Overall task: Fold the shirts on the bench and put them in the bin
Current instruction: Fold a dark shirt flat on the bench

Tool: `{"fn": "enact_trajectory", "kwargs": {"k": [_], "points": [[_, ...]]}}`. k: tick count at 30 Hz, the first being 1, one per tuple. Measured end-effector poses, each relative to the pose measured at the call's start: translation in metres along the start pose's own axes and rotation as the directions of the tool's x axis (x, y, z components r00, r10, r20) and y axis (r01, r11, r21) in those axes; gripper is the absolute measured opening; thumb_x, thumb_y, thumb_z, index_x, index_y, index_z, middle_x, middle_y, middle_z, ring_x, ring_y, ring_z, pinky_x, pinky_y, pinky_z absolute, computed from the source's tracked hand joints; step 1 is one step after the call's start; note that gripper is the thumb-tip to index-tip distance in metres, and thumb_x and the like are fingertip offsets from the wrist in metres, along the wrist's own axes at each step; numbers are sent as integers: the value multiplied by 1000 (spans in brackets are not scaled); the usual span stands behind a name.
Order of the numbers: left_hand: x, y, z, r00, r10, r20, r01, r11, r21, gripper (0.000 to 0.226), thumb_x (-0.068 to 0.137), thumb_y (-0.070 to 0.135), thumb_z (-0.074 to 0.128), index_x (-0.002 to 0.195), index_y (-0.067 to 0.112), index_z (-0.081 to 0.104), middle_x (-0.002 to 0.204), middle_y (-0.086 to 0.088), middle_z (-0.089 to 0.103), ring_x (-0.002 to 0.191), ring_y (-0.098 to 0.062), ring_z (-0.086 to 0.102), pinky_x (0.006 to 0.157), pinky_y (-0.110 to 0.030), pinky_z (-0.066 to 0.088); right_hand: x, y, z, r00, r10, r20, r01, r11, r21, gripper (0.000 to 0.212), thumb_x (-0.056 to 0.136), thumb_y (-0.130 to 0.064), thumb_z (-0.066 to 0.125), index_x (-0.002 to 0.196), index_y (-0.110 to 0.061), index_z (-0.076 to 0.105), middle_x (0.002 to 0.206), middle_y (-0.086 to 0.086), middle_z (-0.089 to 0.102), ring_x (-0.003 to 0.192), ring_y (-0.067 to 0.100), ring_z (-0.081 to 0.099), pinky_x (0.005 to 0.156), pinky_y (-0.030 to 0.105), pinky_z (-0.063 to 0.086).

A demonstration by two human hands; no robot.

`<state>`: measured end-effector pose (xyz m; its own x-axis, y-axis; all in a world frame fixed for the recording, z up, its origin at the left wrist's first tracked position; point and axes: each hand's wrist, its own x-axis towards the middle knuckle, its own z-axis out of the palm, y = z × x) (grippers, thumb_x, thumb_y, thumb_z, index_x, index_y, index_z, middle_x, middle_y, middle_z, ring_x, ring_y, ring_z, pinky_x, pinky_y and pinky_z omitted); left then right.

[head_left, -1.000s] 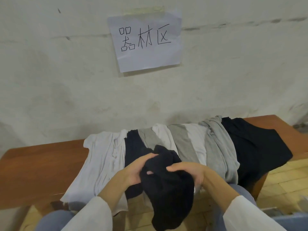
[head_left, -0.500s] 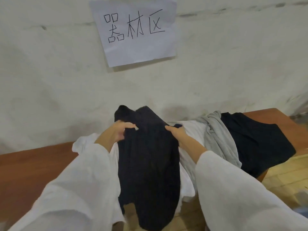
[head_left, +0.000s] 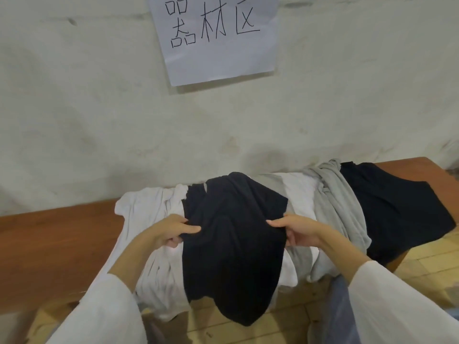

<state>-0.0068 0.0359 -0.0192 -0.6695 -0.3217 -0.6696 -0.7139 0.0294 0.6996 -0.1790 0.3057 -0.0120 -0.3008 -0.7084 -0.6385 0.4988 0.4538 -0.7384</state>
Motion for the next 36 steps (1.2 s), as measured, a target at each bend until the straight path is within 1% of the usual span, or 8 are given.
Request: {"fn": "enact_trajectory", "kwargs": {"k": [4, 7, 10, 13, 21, 25, 30, 36], "points": [[-20, 11, -46, 987, 132, -90, -157, 695, -701, 13, 71, 20, 70, 64, 15, 62, 40, 6, 43, 30, -3, 34, 32, -13, 27, -15, -20, -23, 985, -140, -102, 171, 882, 438, 23, 74, -13, 63, 89, 1, 74, 90, 14, 72, 77, 25, 71, 62, 31, 58], [-16, 2, -56, 953, 229, -197, -290, 507, -812, 21, 74, 38, 70, 81, 19, 73, 74, 1, 67, 71, -13, 65, 63, -25, 56, -7, -18, -40, 947, -269, -173, 319, 744, 587, 51, 57, -24, 86, 104, -14, 73, 101, 7, 67, 80, 23, 68, 68, 34, 59], [-3, -24, -20, 989, 148, 1, -100, 676, -730, 47, 91, 52, 44, 119, 19, 61, 111, -4, 67, 101, -23, 63, 84, -38, 54, 4, -1, -35, 965, -181, -190, 255, 819, 514, 42, 87, -39, 59, 127, -28, 56, 104, 1, 61, 77, 15, 63, 71, 31, 52], [-9, -37, 13, 997, 29, 78, 23, 809, -588, 54, 83, 46, 61, 127, 14, 54, 120, -8, 66, 110, -28, 62, 90, -39, 52, 10, 21, -33, 980, -61, -190, 113, 956, 272, 35, 99, -36, 41, 129, -22, 51, 122, 0, 58, 103, 17, 56, 91, 35, 42], [-41, -39, 49, 993, 46, 110, -47, 999, 0, 28, 89, 13, 64, 110, 22, 49, 114, 2, 59, 105, -21, 62, 90, -36, 55, -5, 22, -23, 977, 35, -212, -108, 932, -346, 61, 74, -35, 78, 125, -16, 48, 124, 0, 58, 116, 20, 55, 97, 33, 46], [-49, -41, 37, 988, 152, 10, -143, 950, -277, 22, 97, 18, 50, 118, 24, 50, 120, 1, 61, 107, -20, 61, 91, -38, 53, -15, 28, -19, 969, -78, -233, 116, 981, 154, 43, 79, -22, 64, 119, -8, 59, 121, 10, 63, 110, 25, 59, 84, 33, 47], [-57, -51, 42, 968, 137, -212, -250, 630, -735, 23, 99, 20, 46, 115, 14, 61, 109, -6, 70, 102, -23, 65, 80, -35, 57, -29, 50, -18, 976, -142, -164, 212, 789, 577, 67, 64, -23, 74, 127, -8, 57, 126, 14, 62, 117, 31, 55, 92, 42, 44], [-58, -74, 79, 981, 159, -113, -178, 968, -178, 25, 89, 26, 64, 105, 7, 63, 94, -12, 66, 87, -24, 67, 72, -33, 55, -32, 54, -5, 965, -106, -240, 224, 809, 543, 43, 84, -22, 56, 124, -9, 59, 120, 13, 66, 115, 31, 57, 89, 42, 46]]}}
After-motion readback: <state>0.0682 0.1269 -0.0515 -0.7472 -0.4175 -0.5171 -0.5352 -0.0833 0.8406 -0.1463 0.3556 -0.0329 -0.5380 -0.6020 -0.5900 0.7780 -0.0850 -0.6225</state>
